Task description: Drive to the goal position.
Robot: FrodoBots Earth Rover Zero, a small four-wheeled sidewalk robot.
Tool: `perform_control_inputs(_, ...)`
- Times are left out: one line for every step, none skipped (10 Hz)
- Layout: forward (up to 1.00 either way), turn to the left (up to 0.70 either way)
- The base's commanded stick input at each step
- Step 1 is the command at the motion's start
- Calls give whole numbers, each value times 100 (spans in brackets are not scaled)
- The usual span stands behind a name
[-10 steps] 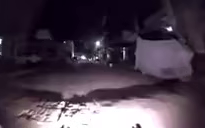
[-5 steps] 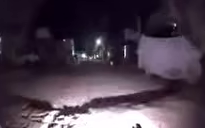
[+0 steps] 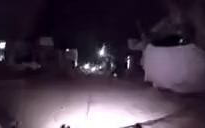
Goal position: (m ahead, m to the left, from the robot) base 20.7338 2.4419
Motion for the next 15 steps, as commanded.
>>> perform_control_inputs(85, 0)
perform_control_inputs(85, 0)
perform_control_inputs(85, 0)
perform_control_inputs(85, 0)
perform_control_inputs(85, 0)
perform_control_inputs(85, 0)
perform_control_inputs(85, 0)
perform_control_inputs(85, 0)
perform_control_inputs(85, 0)
perform_control_inputs(85, 0)
perform_control_inputs(85, 0)
perform_control_inputs(85, 0)
perform_control_inputs(85, 0)
perform_control_inputs(85, -6)
perform_control_inputs(85, -34)
